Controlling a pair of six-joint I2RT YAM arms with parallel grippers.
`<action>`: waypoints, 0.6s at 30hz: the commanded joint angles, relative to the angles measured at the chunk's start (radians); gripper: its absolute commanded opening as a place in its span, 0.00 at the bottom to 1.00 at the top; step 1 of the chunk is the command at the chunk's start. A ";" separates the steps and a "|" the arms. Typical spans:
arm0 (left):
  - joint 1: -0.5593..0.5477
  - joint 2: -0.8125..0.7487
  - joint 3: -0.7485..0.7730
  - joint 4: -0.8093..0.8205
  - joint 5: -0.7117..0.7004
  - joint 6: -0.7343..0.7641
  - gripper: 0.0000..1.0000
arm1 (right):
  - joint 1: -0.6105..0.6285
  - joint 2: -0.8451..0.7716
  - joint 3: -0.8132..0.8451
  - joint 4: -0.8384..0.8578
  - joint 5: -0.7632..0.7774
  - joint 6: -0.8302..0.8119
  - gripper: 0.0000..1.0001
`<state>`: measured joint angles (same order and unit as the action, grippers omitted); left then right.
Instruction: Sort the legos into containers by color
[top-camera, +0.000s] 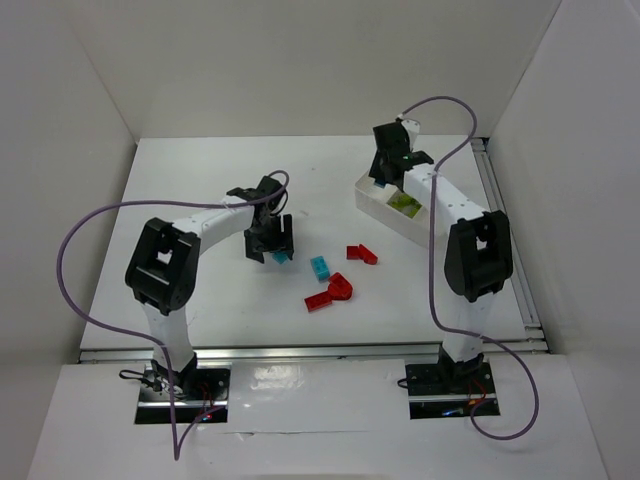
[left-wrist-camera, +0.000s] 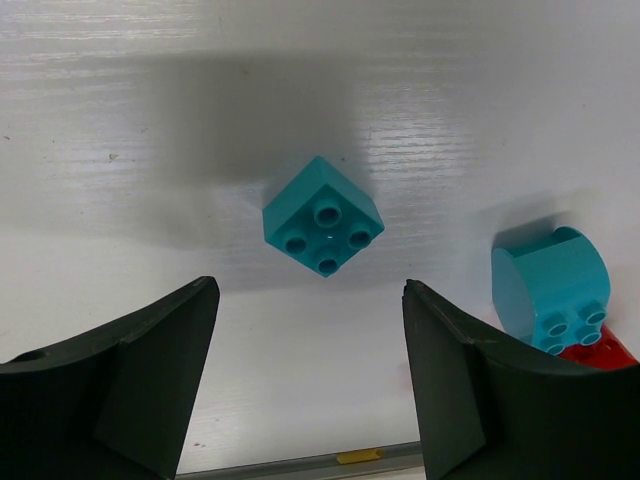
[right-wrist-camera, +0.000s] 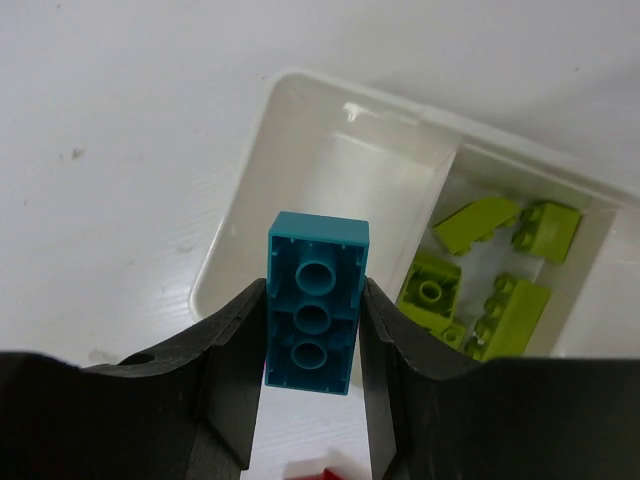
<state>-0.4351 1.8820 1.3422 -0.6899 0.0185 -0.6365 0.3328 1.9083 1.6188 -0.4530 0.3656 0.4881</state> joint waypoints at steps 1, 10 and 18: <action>-0.005 0.023 0.043 -0.011 -0.025 -0.026 0.84 | -0.023 0.041 0.065 0.027 0.033 -0.009 0.25; -0.005 0.085 0.086 -0.002 -0.035 -0.015 0.72 | -0.071 0.195 0.214 0.008 -0.022 -0.019 0.67; -0.005 0.103 0.117 -0.002 -0.035 0.004 0.49 | -0.061 0.187 0.181 0.057 -0.152 -0.028 0.79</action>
<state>-0.4358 1.9709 1.4124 -0.6907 -0.0059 -0.6357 0.2680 2.1155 1.7798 -0.4374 0.2726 0.4698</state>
